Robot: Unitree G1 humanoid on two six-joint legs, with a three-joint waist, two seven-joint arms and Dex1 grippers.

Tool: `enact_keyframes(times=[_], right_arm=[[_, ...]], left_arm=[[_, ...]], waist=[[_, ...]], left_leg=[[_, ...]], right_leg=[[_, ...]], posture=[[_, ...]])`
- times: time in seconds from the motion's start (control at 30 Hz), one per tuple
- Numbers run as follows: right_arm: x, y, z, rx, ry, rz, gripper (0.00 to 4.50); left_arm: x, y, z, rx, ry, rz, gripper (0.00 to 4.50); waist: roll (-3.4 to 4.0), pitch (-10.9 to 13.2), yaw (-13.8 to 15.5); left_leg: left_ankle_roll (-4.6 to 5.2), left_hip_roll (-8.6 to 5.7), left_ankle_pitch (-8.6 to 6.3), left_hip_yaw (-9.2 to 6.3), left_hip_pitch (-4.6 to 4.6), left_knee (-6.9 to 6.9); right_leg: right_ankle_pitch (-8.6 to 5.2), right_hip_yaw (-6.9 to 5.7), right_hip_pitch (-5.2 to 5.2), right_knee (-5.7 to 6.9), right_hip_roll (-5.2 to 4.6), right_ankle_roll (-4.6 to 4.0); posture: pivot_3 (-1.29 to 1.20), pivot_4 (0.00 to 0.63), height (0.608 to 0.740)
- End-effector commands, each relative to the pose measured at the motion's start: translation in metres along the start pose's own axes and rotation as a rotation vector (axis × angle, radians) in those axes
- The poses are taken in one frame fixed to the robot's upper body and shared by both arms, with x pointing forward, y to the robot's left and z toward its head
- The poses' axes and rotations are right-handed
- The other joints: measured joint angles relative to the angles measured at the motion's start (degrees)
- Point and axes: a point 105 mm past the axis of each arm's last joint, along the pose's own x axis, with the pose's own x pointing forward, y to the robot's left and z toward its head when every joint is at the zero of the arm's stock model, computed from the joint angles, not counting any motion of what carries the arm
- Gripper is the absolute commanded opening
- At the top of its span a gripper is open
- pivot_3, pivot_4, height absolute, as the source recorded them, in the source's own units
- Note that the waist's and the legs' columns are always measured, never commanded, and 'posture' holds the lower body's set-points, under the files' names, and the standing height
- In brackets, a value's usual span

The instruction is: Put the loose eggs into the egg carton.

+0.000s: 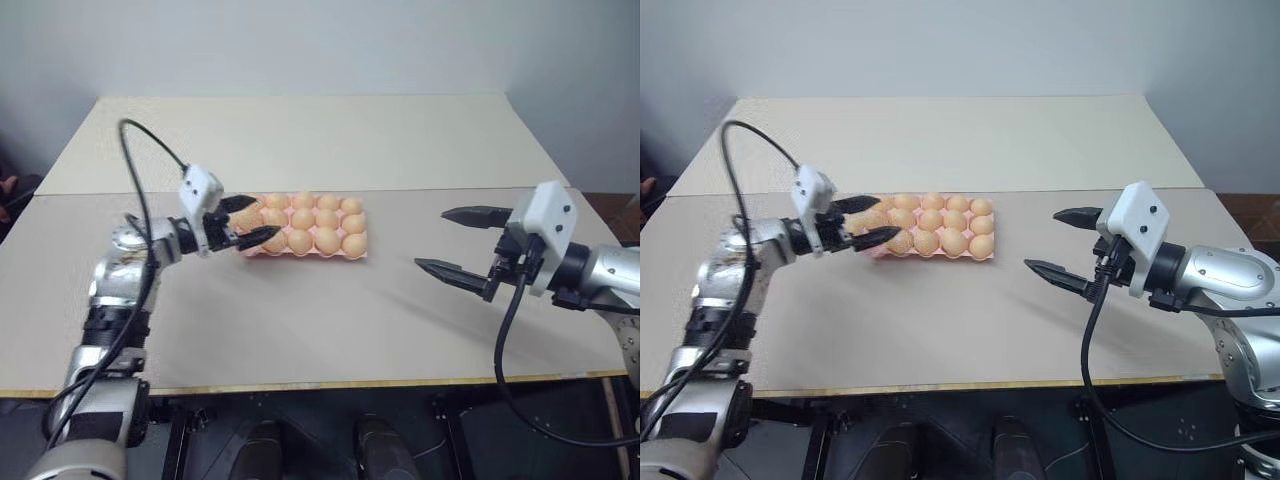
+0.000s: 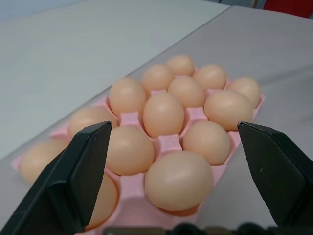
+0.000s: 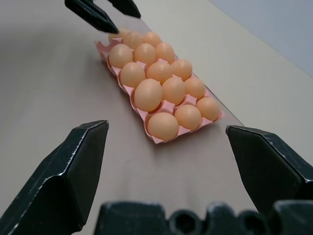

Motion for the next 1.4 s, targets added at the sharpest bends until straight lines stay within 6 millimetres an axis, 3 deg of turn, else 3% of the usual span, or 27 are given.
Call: enact_keyframes(times=[0.03,0.27,0.63,0.87,1.07,1.2,1.4], right_arm=[[-0.008,-0.004,0.007,-0.012,-0.02,-0.009,4.5],[-0.01,-0.009,-0.008,0.005,0.006,0.023,4.5],[-0.005,-0.029,-0.009,0.003,0.003,-0.013,4.5],[0.001,-0.018,-0.012,0.019,-0.013,0.004,4.5],[0.001,-0.021,-0.012,0.028,-0.017,-0.019,4.5],[0.006,-0.021,-0.007,0.012,-0.035,-0.023,4.5],[0.01,-0.016,-0.004,0.007,-0.057,-0.044,4.5]], left_arm=[[-0.043,0.004,0.016,0.046,-0.022,0.028,4.48],[-0.106,-0.005,0.008,0.048,0.052,0.087,4.48],[-0.136,-0.01,-0.002,-0.001,0.089,0.219,4.48],[-0.131,-0.016,0.001,-0.017,0.08,0.199,4.48],[-0.125,-0.01,0.006,-0.023,0.061,0.219,4.48],[-0.109,0.011,-0.001,-0.072,0.101,0.335,4.48],[-0.069,0.045,-0.021,-0.102,0.171,0.493,4.48]], waist=[[0.01,0.0,-0.24],[0.01,0.0,0.58],[0.01,0.0,0.59],[0.01,0.0,0.64],[0.01,0.0,0.6],[0.0,0.0,0.62],[-0.04,-0.03,0.85]], left_leg=[[0.0,0.04,0.0,0.0,0.0,-0.02],[-0.01,0.02,0.0,0.01,0.07,0.0],[-0.01,0.05,0.0,0.02,0.08,-0.06],[-0.01,0.04,0.0,0.03,0.05,-0.06],[-0.01,0.04,0.0,0.03,0.1,-0.05],[-0.01,0.02,0.0,0.03,0.12,-0.05],[-0.01,-0.02,0.0,0.02,0.04,-0.02]], right_leg=[[0.0,0.01,-0.01,0.0,0.03,0.0],[0.0,-0.01,0.09,-0.02,-0.01,0.0],[0.0,-0.02,0.07,-0.06,-0.01,0.0],[0.0,-0.02,0.06,-0.07,-0.03,0.0],[0.0,-0.01,0.08,-0.04,-0.01,0.0],[0.0,-0.01,0.11,-0.03,-0.02,0.0],[0.0,-0.03,0.08,-0.02,-0.04,0.01]], posture=[[0.0,0.15,0.74],[0.0,0.15,0.74],[0.0,0.15,0.74],[0.0,0.15,0.74],[0.0,0.15,0.74],[0.0,0.15,0.74],[0.0,0.15,0.74]])
